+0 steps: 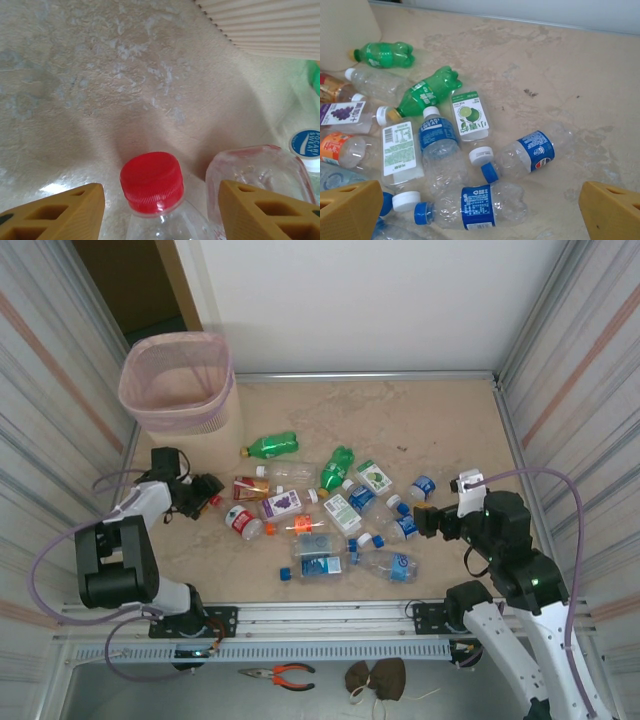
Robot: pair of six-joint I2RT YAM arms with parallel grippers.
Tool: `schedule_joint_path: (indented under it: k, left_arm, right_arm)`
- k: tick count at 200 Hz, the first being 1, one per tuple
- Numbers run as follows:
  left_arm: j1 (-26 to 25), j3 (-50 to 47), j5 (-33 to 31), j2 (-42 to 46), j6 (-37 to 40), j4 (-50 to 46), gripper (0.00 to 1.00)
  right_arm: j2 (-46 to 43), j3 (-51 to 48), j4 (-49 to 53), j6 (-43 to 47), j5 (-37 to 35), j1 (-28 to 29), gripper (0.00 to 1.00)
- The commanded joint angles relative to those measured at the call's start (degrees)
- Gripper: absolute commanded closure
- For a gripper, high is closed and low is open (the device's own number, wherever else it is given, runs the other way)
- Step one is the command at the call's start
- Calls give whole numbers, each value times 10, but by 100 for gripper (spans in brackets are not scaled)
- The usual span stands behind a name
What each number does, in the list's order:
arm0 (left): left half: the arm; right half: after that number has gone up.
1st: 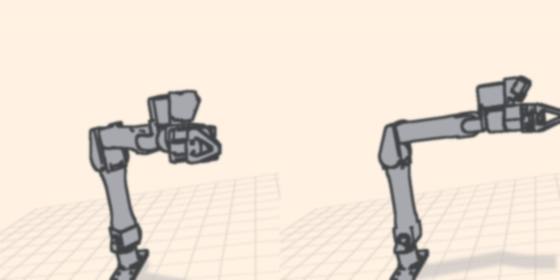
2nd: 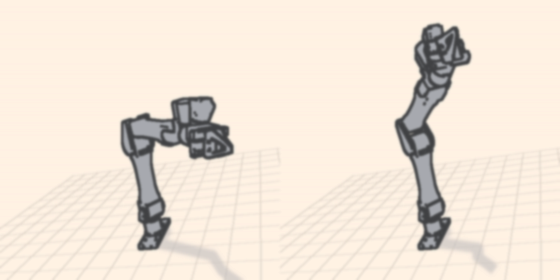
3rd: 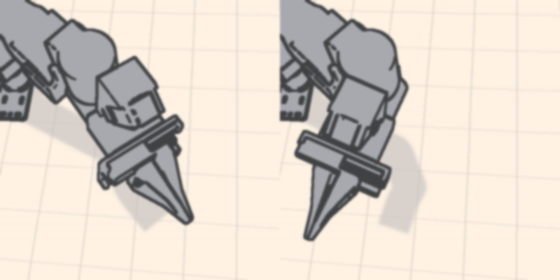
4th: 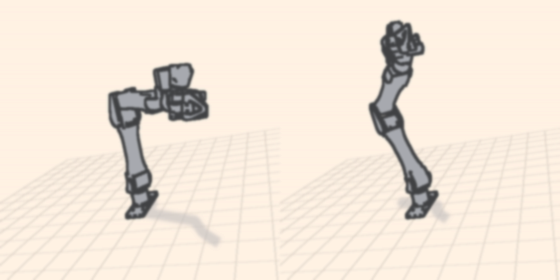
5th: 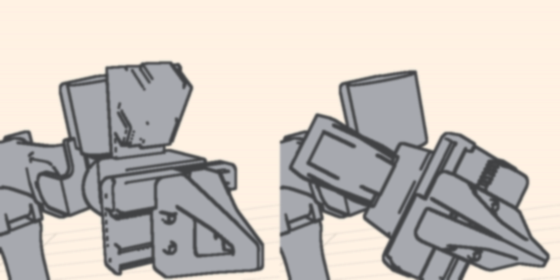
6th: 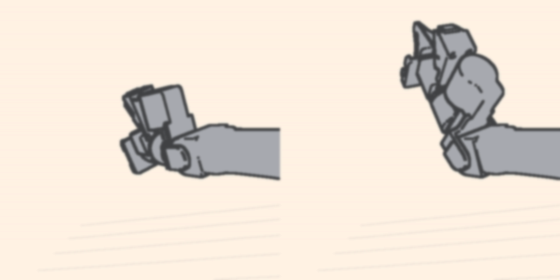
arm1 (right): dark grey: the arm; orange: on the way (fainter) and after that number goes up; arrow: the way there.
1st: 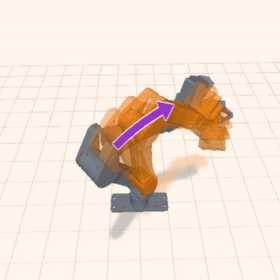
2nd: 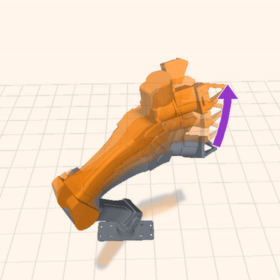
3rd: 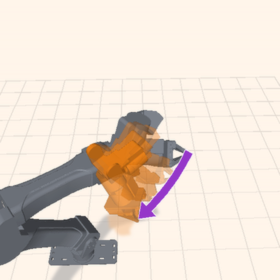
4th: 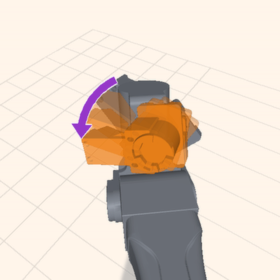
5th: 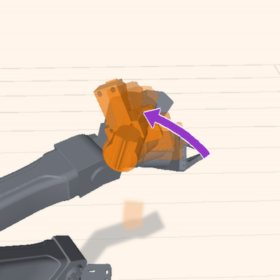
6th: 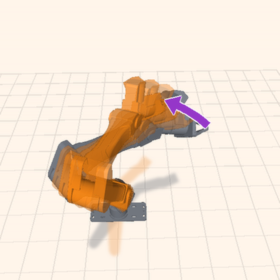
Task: Put the plastic bottles in the bin
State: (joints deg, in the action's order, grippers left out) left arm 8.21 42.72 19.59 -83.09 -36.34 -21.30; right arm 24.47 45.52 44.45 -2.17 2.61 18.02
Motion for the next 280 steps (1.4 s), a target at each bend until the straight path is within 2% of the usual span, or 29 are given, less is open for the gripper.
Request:
schedule_joint_path:
  k: [1,28,47,124,172,227,280]
  left_arm:
    - [4,5,16,-21,-15,22,40]
    - [5,3,26,-43,-21,37,42]
    - [4,4,31,-51,-25,44,44]
    - [5,3,30,-53,-29,46,62]
    - [4,-2,29,-35,-28,40,68]
    - [5,-9,24,36,-8,-1,70]
    - [5,0,29,161,20,-53,72]
  right_arm:
    - [-18,-9,-23,17,-4,4,1]
    - [-35,-16,-29,20,0,5,1]
    - [-44,-23,-39,22,32,5,1]
    - [-90,-54,-70,47,130,11,1]
    - [-94,-55,-70,63,191,11,1]
    - [-135,-75,-95,74,238,12,1]
    - [-137,-76,-97,74,246,12,1]
